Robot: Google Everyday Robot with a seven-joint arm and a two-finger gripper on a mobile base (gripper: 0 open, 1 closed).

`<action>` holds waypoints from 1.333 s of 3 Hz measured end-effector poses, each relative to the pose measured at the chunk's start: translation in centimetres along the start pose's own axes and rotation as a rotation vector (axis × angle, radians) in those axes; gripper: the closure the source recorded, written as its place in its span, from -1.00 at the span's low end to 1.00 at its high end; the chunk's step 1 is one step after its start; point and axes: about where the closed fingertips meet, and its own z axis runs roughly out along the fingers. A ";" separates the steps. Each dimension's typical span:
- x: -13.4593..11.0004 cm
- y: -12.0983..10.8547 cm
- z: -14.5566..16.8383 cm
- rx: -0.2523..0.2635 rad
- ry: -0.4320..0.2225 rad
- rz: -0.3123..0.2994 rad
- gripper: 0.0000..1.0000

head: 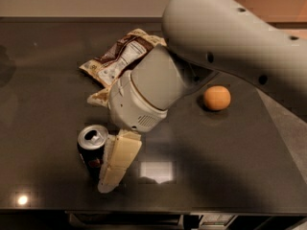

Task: Knock pepsi can over

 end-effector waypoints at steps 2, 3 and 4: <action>0.0 0.3 1.3 -0.049 0.000 -0.006 -0.19; 0.3 -0.1 1.0 -0.051 0.007 0.012 0.28; 1.3 -1.8 -1.3 -0.033 0.060 0.041 0.74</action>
Offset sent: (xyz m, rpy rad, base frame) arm -0.0029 0.0087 -0.0172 -0.0180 0.0557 0.0459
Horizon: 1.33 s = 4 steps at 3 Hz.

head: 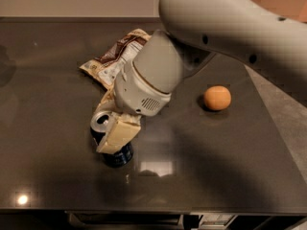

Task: Knock pepsi can over

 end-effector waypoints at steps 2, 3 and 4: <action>3.5 -2.9 -6.4 0.022 0.297 -0.026 1.00; 5.6 -3.2 -6.8 0.011 0.456 -0.063 1.00; 7.5 -3.1 -6.0 0.002 0.595 -0.103 1.00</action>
Offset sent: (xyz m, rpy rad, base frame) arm 0.0701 -0.0998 0.0303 -0.5229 -0.2006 0.0106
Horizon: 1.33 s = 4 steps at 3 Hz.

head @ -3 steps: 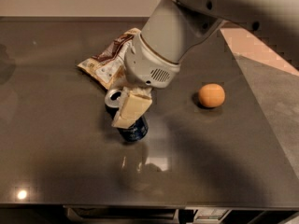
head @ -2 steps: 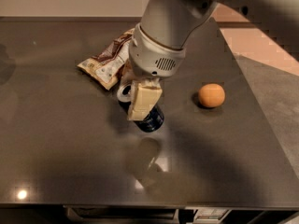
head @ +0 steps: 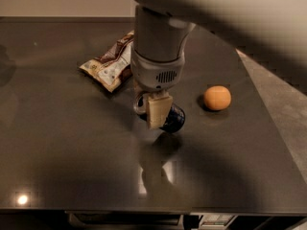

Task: Knock pepsi can over

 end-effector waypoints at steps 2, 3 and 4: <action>1.0 -0.1 3.0 -0.040 0.132 -0.040 0.20; 1.2 -0.2 3.7 -0.050 0.162 -0.059 -0.27; 1.4 -0.4 4.1 -0.073 0.148 -0.060 -0.73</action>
Offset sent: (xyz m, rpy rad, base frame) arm 0.0081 -0.0104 -0.0499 -0.2304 0.0065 0.0509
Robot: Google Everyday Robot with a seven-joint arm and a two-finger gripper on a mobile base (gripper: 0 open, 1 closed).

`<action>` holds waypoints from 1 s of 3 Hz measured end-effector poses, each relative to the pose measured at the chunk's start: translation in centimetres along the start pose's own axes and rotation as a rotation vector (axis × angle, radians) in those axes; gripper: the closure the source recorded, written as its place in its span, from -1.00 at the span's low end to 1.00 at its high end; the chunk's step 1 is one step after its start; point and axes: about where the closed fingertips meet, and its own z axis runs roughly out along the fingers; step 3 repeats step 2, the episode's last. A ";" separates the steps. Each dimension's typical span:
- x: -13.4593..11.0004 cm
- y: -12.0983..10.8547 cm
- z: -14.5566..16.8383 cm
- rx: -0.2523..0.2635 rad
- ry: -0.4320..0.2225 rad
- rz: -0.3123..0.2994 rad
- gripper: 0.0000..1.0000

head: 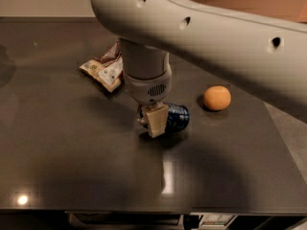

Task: Knock pepsi can over

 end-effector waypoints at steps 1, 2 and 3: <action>-0.1 -0.2 0.0 0.011 -0.003 0.001 -1.00; -0.1 -0.2 0.0 0.011 -0.003 0.001 -1.00; -0.1 -0.2 0.0 0.011 -0.003 0.001 -1.00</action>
Offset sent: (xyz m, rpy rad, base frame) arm 0.0012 0.0013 0.0002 0.0066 -0.0071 -0.0002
